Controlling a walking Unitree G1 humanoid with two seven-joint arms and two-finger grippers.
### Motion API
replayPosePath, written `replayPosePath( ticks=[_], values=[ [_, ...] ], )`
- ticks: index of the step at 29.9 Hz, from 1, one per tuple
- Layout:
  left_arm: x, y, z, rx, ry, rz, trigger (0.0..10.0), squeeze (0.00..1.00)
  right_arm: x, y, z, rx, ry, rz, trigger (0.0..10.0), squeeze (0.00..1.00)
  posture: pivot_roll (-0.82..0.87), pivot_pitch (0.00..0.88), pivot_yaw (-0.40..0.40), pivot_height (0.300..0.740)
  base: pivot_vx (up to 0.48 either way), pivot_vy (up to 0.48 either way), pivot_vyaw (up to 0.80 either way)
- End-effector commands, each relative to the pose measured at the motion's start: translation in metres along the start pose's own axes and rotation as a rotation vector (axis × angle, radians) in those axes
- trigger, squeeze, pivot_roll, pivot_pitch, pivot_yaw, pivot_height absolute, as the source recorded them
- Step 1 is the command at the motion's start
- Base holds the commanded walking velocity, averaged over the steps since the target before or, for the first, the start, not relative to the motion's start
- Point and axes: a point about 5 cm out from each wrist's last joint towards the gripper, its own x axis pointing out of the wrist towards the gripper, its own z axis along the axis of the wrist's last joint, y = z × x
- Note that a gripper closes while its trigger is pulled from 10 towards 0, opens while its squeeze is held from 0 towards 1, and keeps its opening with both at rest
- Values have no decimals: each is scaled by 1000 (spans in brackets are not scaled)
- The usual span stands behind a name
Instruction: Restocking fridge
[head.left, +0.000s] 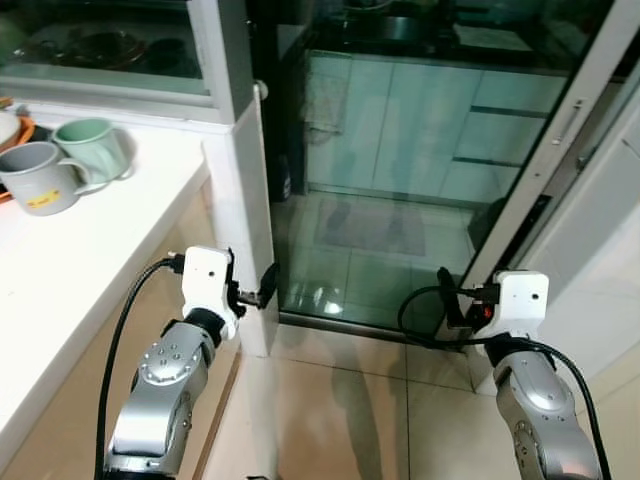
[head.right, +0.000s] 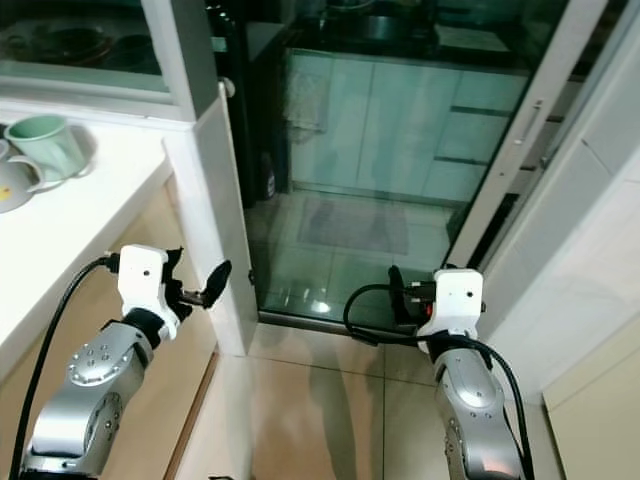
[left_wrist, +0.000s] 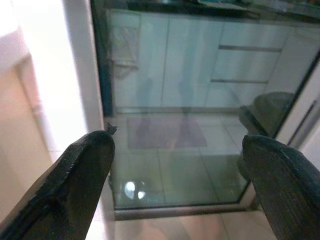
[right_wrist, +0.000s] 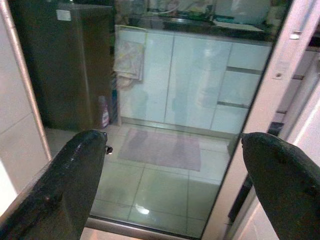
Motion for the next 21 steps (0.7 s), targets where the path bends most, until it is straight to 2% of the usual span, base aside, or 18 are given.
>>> replayPosePath(
  ticks=[1, 21],
  values=[
    [2, -1, 0, -1, 4, -4, 10000, 0, -1, -3, 1, 5, -6, -17, 10000, 149, -174, 0, 29, 740, 0, 0, 0],
    [3, -3, 0, 1, 3, -11, 10000, 0, -1, -3, 0, 0, -3, -14, 10000, 157, -173, 0, 29, 740, 0, 0, 0]
  ],
)
